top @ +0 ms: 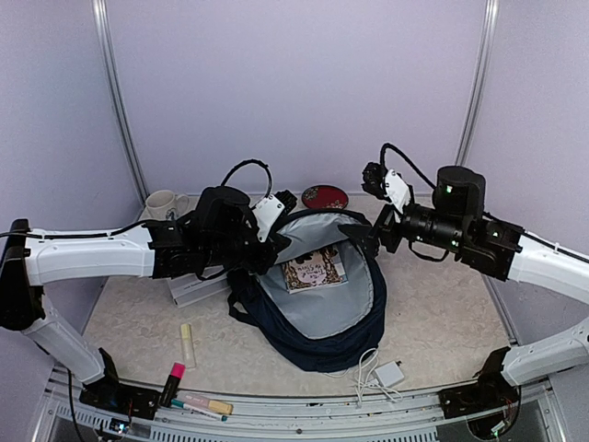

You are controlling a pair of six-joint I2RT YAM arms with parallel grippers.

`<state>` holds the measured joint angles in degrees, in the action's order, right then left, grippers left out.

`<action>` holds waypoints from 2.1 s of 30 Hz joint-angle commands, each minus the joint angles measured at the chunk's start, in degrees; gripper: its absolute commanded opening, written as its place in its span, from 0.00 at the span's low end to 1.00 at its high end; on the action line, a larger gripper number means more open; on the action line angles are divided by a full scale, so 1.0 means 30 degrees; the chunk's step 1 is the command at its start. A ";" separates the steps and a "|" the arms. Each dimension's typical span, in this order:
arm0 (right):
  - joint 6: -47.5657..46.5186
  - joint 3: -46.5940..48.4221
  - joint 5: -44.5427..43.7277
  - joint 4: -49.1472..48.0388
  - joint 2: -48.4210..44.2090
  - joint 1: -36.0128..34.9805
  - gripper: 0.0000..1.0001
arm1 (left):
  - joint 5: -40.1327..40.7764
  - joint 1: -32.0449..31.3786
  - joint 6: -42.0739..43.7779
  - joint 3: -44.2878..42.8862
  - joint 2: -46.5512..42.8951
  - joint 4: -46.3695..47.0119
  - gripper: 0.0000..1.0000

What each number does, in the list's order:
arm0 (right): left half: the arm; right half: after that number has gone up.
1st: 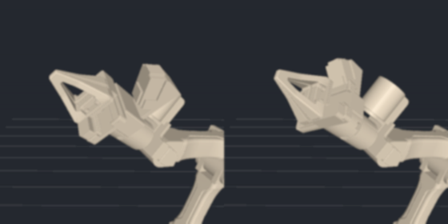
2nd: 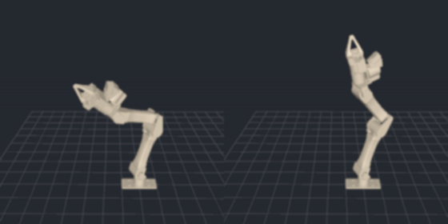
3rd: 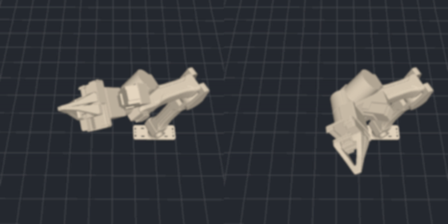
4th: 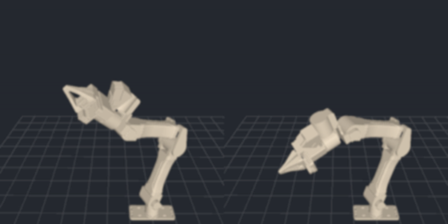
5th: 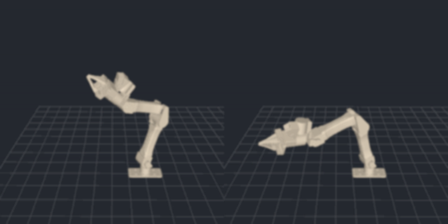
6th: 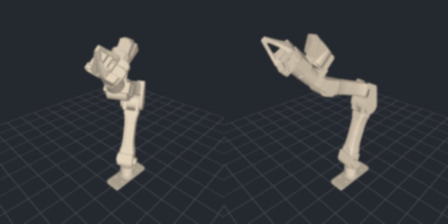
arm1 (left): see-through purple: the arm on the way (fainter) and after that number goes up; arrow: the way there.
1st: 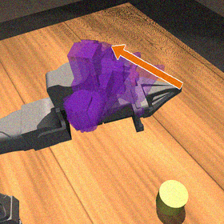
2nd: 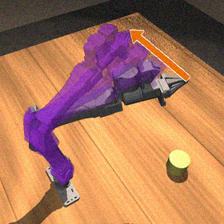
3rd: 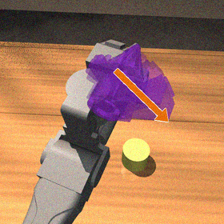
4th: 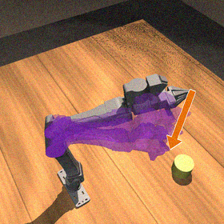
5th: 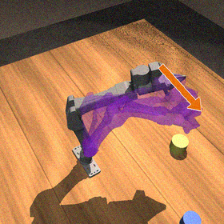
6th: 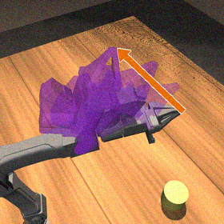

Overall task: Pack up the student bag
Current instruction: Pass from the left arm to the right, then move the book to the center of the board.

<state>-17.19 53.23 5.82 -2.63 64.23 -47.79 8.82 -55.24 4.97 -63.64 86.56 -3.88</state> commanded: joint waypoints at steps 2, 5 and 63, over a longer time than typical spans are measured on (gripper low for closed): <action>-0.1053 0.1781 0.4718 0.3576 0.1879 0.1745 1.00 | -0.0068 -0.0189 -0.0644 0.0059 -0.0978 0.1707 0.00; -0.1534 0.2085 0.5475 0.3284 0.2756 0.2222 0.97 | 0.0002 -0.0287 -0.0621 0.0054 -0.0992 0.1584 0.00; -0.0510 0.2270 0.5610 0.2075 0.3836 0.4153 0.00 | -0.0243 1.6899 -1.0335 0.0044 0.5967 0.0463 0.97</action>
<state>-18.61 59.57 23.18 4.93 77.01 -36.03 10.61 -4.03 -28.03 -60.20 101.19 -4.38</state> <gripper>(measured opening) 0.026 0.971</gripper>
